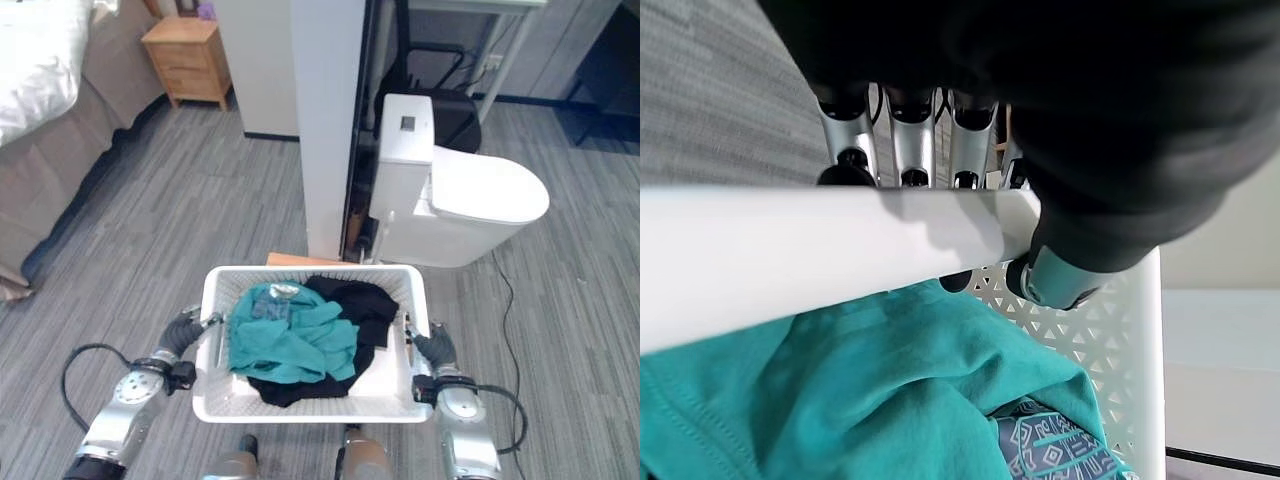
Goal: Grab the laundry basket,head to the washer,open it,put in the laundry and shut it.
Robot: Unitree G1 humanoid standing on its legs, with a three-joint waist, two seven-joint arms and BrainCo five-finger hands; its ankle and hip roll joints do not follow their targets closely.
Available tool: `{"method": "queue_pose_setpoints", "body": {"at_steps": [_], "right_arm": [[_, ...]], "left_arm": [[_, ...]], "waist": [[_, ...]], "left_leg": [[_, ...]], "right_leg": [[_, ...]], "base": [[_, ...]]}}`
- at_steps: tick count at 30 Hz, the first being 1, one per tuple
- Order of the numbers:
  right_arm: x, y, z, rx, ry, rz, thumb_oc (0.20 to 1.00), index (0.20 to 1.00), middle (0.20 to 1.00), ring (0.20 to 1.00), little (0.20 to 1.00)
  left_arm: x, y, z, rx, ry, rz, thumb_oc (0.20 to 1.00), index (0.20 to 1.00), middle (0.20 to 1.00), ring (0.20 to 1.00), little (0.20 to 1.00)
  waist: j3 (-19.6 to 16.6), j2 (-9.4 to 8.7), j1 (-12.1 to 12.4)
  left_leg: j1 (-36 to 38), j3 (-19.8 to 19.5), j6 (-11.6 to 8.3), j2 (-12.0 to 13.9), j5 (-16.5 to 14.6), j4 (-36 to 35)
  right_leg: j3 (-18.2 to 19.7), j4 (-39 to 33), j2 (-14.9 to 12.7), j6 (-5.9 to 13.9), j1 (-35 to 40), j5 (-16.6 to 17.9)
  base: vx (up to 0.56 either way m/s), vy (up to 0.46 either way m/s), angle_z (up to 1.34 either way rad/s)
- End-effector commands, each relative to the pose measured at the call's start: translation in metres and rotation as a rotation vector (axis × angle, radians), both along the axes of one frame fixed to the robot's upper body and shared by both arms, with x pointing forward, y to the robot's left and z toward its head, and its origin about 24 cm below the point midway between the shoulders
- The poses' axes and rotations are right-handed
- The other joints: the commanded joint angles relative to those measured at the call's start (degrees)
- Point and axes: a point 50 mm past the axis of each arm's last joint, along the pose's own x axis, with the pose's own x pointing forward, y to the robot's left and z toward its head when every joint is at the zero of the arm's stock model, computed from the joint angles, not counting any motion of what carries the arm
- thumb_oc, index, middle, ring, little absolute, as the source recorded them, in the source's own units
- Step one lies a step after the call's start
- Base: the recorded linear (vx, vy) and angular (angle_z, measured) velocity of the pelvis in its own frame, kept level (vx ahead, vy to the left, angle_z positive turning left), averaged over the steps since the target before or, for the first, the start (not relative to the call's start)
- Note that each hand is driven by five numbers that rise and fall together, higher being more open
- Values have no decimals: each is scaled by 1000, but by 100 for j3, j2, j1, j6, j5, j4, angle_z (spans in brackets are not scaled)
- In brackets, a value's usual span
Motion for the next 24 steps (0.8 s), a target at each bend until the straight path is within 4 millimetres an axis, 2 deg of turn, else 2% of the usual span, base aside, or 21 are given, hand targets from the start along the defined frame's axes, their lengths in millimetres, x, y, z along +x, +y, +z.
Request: {"method": "queue_pose_setpoints", "body": {"at_steps": [1,2,3,4,5,6,8,10,11,12,14,15,16,17,18,19,20,21,22,23,24], "right_arm": [[27,1,52,76,-305,28,200,200,200,200,200],[26,3,50,88,-297,31,200,200,200,200,200],[26,3,50,88,-297,31,200,200,200,200,200],[21,-2,48,94,-287,11,200,200,200,200,200],[18,-4,47,102,-282,-7,200,200,200,200,200],[18,-4,47,102,-283,-7,200,200,200,200,200],[9,-8,45,121,-283,-36,200,200,200,200,200],[0,-12,45,137,-287,-58,200,200,200,200,200],[1,-8,42,171,-285,-57,200,200,200,200,200],[-1,-4,41,206,-293,-46,200,200,200,200,200],[-1,-4,41,207,-293,-46,200,200,200,200,200],[-6,-10,40,193,-293,-73,200,200,200,200,200],[-9,-15,41,172,-290,-74,200,200,200,200,200],[-9,-15,41,172,-290,-74,200,200,200,200,200],[-6,-17,43,158,-297,-72,200,200,200,200,200],[-4,-18,45,145,-303,-70,200,200,200,200,200],[5,-10,47,153,-317,-45,200,200,200,200,200],[5,-10,47,153,-317,-45,200,200,200,200,200],[9,-4,47,168,-319,-34,200,200,200,200,200],[14,6,44,190,-310,-2,200,200,200,200,200],[14,6,44,190,-310,-2,200,200,200,200,200]], "left_arm": [[-2,18,17,17,-98,7,200,200,200,200,200],[1,17,20,13,-114,2,200,200,200,200,200],[1,17,20,13,-114,2,200,200,200,200,200],[5,18,27,28,-140,-11,200,200,200,200,200],[12,18,34,46,-163,-31,200,200,200,200,200],[13,17,34,46,-163,-31,200,200,200,200,200],[27,14,47,91,-202,-77,200,200,200,200,200],[37,15,58,153,-232,-111,200,200,200,200,200],[39,17,60,175,-234,-107,200,200,200,200,200],[39,25,64,201,-241,-79,200,200,200,200,200],[39,25,64,201,-241,-79,200,200,200,200,200],[39,28,66,205,-252,-59,200,200,200,200,200],[36,33,67,197,-257,-37,200,200,200,200,200],[36,33,67,197,-257,-37,200,200,200,200,200],[35,35,66,192,-253,-30,200,200,200,200,200],[33,37,66,183,-255,-18,200,200,200,200,200],[27,42,68,171,-267,12,200,200,200,200,200],[27,42,68,171,-267,12,200,200,200,200,200],[26,46,71,173,-277,30,200,200,200,200,200],[28,47,76,173,-299,42,200,200,200,200,200],[28,47,76,173,-299,42,200,200,200,200,200]], "waist": [[-398,55,215],[-372,43,192],[-373,44,199],[-320,4,78],[-267,-18,-14],[-260,-16,-4],[-175,-69,-187],[-89,-123,-288],[-41,-123,-300],[8,-69,-200],[-2,-78,-203],[-88,-53,-108],[-216,-18,21],[-224,-19,27],[-334,-23,130],[-437,-30,256],[-684,-98,683],[-694,-96,691],[-771,-128,881],[-804,-231,1049],[-813,-227,1053]], "left_leg": [[-356,-938,-3,313,752,207],[-368,-972,13,182,501,323],[-373,-965,14,181,492,335],[-368,-747,71,69,135,427],[-390,-624,106,-9,-1,522],[-386,-616,107,-8,-11,533],[-339,-393,254,-235,-258,443],[-324,-210,387,-449,-296,312],[-328,-58,405,-461,-264,278],[-369,229,378,-344,-187,229],[-384,227,380,-353,-179,228],[-433,551,358,-234,1,133],[-519,814,353,-117,121,70],[-526,820,354,-118,124,69],[-602,960,349,-81,183,38],[-664,1079,339,-36,234,24],[-803,1284,326,19,305,20],[-810,1293,326,24,307,19],[-856,1327,291,83,361,-25],[-905,1323,225,151,464,-24],[-916,1326,224,159,465,-23]], "right_leg": [[345,486,-205,253,198,-237],[486,530,-284,318,57,-137],[494,533,-283,319,53,-138],[654,589,-434,400,-115,-13],[744,575,-514,462,-185,66],[752,576,-511,463,-182,65],[895,455,-680,662,-360,337],[948,231,-766,751,-491,470],[801,309,-790,776,-687,496],[-172,828,-889,588,-742,123],[-171,827,-898,589,-755,128],[-871,1740,-1072,451,-536,-316],[-1129,2362,-1239,403,-218,-677],[-1122,2362,-1238,402,-230,-674],[-1322,2472,-1380,364,114,-869],[-1483,2504,-1533,358,411,-895],[-1579,2400,-1886,418,1035,-714],[-1571,2389,-1879,416,1024,-704],[-1459,2295,-1957,457,1188,-573],[-1198,1816,-1910,583,1580,-481],[-1195,1806,-1901,580,1571,-472]], "base": [[-294,328,-70],[-148,175,-78],[-234,285,-121],[-238,282,-118],[-238,282,-101],[-170,228,-43],[-231,327,-43],[-307,309,-73],[-429,249,-92],[-335,170,-115],[-251,96,-183],[-474,130,-188],[-474,130,-155],[-325,35,-118],[-186,-22,-186],[-303,-150,-178],[-190,-150,-151],[-179,-226,-135],[-148,-313,-166],[-148,-314,-181],[-159,-365,-128]]}}
